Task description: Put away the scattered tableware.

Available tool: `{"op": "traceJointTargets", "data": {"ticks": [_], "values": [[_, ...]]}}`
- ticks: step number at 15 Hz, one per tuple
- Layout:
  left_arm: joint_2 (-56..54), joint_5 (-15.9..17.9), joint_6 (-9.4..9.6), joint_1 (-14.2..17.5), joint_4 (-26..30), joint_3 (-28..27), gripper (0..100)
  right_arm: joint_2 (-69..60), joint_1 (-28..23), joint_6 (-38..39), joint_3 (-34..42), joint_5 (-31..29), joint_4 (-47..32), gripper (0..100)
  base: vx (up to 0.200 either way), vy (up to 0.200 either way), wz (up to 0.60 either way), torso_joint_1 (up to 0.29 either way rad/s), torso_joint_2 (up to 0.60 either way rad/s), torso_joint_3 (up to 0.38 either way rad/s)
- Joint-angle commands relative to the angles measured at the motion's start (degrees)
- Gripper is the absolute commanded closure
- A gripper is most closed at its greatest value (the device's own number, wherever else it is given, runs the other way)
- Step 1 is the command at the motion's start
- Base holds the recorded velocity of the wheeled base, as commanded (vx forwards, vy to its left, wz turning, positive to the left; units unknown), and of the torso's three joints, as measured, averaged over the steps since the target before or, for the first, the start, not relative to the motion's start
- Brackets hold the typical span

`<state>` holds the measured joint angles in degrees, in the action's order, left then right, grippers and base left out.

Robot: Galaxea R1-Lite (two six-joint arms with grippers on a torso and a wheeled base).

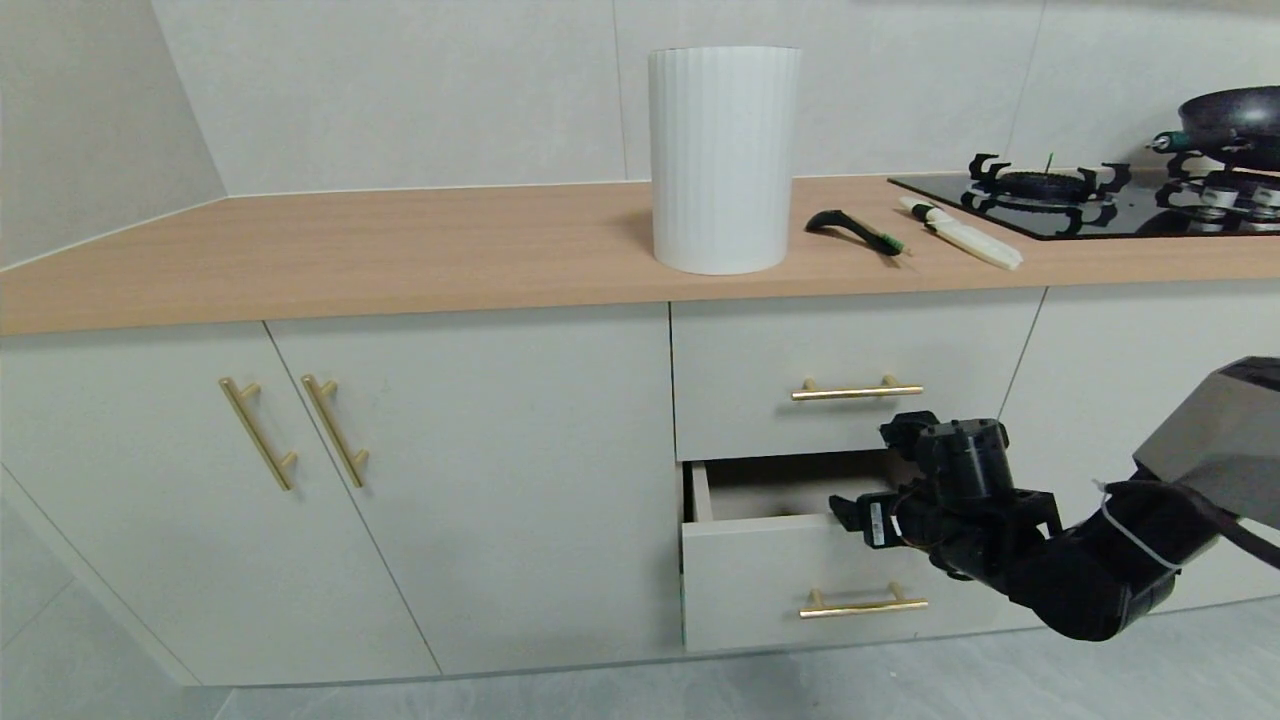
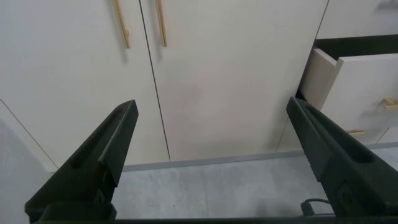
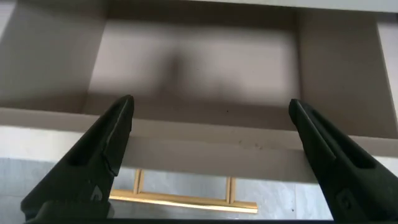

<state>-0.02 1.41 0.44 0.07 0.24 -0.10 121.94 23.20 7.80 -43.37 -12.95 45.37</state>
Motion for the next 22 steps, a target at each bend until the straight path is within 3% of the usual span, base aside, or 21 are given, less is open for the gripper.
{"op": "traceJointTargets", "data": {"ticks": [1, 7, 15, 22], "values": [[0.02, -0.01, 0.0, 0.01, 0.02, 0.01, 0, 0.49, -0.08, -0.16, 0.13, 0.03, -1.34, 0, 0.0, 0.0, 0.0, 0.0, 0.0, 0.0], [0.02, -0.01, 0.0, 0.01, 0.02, 0.01, 0, -3.99, 0.0, -0.16, 0.04, 0.73, -9.07, 0, 0.0, 0.0, 0.0, 0.0, 0.0, 0.0], [0.02, -0.01, 0.0, 0.01, 0.02, 0.01, 0, -14.72, 1.41, -0.33, -1.1, 4.86, -30.61, 0, 0.0, 0.0, 0.0, 0.0, 0.0, 0.0], [0.02, -0.01, 0.0, 0.01, 0.02, 0.01, 0, -16.21, 2.9, -4.9, -0.92, 4.95, -40.45, 0, 0.0, 0.0, 0.0, 0.0, 0.0, 0.0]]}}
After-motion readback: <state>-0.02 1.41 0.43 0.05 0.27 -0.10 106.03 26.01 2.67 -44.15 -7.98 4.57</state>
